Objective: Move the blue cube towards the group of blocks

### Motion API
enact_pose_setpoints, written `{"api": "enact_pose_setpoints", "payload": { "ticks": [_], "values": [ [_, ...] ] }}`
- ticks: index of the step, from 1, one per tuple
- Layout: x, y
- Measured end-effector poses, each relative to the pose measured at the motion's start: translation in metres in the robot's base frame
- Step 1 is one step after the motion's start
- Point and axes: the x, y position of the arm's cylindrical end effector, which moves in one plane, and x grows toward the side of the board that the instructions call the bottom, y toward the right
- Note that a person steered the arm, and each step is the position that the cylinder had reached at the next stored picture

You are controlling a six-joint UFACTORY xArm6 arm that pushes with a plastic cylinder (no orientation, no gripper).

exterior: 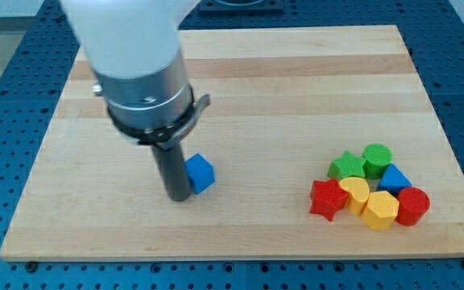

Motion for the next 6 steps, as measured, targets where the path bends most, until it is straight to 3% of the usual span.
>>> {"api": "enact_pose_setpoints", "payload": {
  "ticks": [2,5,6],
  "values": [
    [-0.03,-0.012],
    [-0.034,0.099],
    [-0.034,0.101]
  ]
}}
